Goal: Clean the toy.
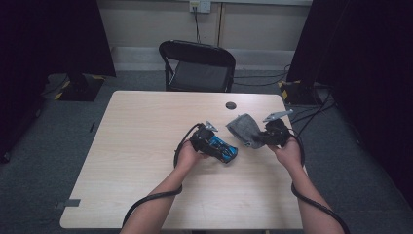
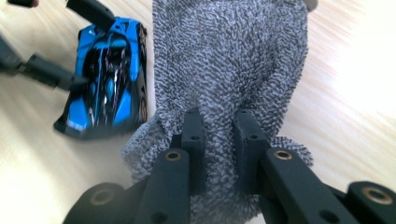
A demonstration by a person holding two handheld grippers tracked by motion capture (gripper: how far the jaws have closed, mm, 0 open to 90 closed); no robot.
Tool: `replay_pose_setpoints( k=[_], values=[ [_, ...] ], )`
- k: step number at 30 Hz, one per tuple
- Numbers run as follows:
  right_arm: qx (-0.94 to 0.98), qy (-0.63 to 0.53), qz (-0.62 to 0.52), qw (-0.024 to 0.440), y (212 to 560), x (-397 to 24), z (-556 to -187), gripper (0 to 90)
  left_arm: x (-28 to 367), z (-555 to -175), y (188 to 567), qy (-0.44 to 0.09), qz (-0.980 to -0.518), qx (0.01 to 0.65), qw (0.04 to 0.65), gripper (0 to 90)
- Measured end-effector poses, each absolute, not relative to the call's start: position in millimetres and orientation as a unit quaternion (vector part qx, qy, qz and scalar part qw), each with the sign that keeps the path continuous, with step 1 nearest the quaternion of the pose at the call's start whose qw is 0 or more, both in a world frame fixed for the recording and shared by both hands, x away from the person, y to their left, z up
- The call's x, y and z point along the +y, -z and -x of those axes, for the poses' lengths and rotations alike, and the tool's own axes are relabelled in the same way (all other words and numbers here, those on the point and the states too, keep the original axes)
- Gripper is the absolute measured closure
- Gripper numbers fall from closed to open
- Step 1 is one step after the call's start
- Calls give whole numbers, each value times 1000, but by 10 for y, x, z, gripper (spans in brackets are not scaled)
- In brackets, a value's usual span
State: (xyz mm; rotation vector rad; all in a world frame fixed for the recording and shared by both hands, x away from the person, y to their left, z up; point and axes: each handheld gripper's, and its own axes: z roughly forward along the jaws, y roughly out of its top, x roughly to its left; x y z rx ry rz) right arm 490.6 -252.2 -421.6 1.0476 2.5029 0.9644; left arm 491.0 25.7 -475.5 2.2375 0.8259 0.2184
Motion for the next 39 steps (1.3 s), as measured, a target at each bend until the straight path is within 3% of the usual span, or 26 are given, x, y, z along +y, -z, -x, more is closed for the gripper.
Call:
replay_pose_setpoints(
  k=[20,39],
  values=[
    [878,-297,-354,124,4556,-1917,-5383,769,268,-4887,4770,-89,-865,324,372,194],
    [903,-286,-307,94,4746,-1667,-5434,770,266,-4879,4766,-91,-864,328,371,199]
  ],
)
